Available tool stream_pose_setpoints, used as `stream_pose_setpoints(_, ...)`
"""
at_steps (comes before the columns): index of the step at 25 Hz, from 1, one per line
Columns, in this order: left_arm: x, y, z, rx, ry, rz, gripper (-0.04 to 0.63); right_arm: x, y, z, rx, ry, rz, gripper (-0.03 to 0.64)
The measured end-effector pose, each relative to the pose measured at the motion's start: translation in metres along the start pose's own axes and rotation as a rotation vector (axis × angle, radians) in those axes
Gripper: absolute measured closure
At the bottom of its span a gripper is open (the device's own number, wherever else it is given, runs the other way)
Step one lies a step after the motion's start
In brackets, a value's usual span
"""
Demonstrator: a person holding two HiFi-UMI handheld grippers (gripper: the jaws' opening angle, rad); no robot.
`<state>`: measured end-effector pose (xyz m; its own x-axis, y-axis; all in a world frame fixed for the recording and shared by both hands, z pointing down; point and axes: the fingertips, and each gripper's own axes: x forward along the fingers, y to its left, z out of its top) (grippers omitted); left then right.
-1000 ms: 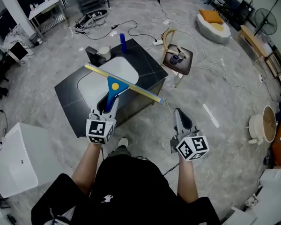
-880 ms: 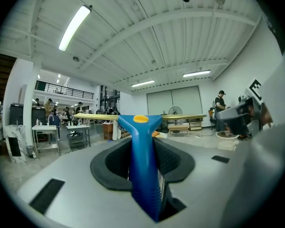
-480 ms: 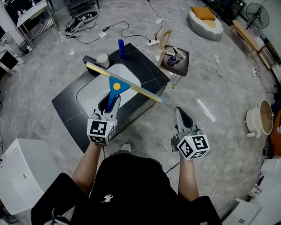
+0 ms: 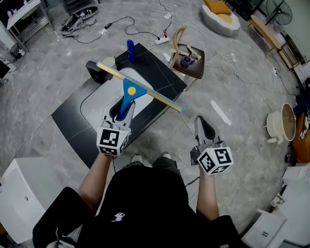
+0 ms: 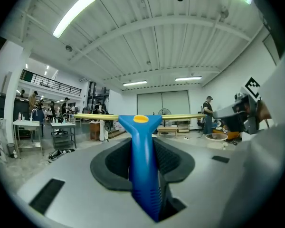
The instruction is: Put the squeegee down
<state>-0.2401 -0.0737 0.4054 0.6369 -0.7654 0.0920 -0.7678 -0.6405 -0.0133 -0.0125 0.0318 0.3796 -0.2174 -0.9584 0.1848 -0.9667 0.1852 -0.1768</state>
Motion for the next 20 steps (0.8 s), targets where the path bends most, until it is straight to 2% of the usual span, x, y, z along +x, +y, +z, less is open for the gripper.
stream_pose_setpoints(10, 0.058, -0.018, -0.022, -0.013, 0.058, 0.002, 0.465, 0.036, -0.055, -0.003, 0.017, 0.025, 0.029, 0.615)
stream_pose_setpoints(20, 0.138, -0.038, -0.022, 0.026, 0.097, 0.054, 0.465, 0.084, -0.133, 0.006, 0.036, 0.039, 0.102, 0.615)
